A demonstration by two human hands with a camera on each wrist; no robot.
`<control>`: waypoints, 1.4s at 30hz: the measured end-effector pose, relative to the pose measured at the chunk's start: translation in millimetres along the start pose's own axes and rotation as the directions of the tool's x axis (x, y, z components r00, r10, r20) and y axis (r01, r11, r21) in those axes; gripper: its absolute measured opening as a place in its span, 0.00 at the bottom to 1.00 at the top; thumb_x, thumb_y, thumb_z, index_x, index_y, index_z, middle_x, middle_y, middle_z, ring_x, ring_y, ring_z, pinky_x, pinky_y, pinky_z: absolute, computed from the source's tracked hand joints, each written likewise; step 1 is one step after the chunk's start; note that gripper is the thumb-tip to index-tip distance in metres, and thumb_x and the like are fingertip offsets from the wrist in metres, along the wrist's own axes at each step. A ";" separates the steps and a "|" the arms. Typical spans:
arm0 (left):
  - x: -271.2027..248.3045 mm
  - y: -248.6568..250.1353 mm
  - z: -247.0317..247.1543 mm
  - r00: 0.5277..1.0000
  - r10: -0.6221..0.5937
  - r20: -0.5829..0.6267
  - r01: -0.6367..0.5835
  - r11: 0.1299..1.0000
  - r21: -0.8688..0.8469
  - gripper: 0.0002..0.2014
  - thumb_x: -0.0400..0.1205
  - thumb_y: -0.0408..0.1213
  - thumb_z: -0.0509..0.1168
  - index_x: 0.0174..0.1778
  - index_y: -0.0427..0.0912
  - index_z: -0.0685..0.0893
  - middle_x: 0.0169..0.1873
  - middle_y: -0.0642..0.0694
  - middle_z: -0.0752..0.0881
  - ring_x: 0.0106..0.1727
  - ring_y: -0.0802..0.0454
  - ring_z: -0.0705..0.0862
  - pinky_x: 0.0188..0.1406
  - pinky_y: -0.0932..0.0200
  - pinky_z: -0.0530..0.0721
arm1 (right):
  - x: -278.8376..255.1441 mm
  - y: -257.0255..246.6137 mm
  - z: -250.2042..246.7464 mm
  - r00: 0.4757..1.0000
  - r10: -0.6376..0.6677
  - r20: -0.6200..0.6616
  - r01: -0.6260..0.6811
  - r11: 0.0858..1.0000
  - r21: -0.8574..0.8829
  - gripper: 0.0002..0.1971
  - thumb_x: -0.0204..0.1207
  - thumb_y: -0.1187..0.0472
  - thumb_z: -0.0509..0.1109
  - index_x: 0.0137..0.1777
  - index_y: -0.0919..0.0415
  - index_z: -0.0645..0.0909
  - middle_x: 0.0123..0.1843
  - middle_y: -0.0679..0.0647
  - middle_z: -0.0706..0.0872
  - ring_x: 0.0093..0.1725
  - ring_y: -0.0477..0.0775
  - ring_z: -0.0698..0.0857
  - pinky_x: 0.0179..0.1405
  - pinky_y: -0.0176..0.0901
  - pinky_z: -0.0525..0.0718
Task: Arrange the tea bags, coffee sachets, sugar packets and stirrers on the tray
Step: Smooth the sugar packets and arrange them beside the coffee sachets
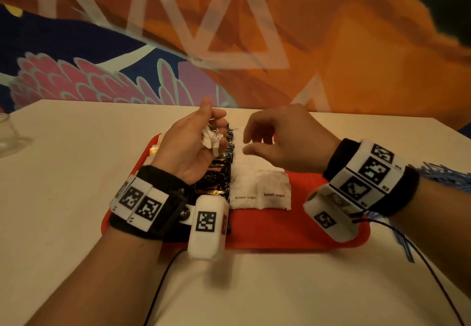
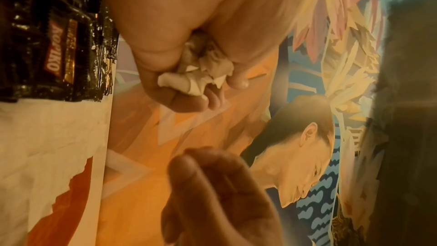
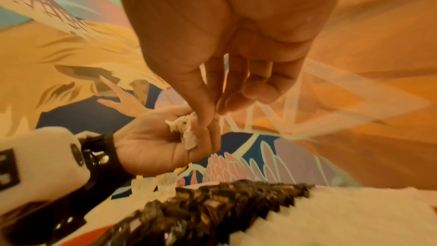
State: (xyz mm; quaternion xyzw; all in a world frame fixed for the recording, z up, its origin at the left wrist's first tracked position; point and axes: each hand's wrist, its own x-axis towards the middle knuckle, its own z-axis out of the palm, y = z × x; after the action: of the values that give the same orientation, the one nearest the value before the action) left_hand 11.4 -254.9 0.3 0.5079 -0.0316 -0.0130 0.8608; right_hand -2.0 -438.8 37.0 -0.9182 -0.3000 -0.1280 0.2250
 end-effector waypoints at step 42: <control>-6.3 -4.1 2.9 0.986 0.167 0.015 -0.166 0.956 0.242 0.10 0.71 0.37 0.75 0.47 0.41 0.89 0.38 0.44 0.82 0.28 0.56 0.73 0.23 0.64 0.72 | 23.5 14.8 3.4 0.979 0.168 -0.116 -0.067 0.800 0.597 0.13 0.71 0.75 0.77 0.48 0.58 0.82 0.41 0.54 0.89 0.34 0.47 0.85 0.31 0.32 0.78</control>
State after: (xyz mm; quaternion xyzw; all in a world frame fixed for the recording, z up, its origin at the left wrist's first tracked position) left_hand 5.0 -259.0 -2.1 0.6049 -0.0732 0.0650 0.7902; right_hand 25.8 -436.2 37.8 -0.8061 -0.2480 -0.0888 0.5299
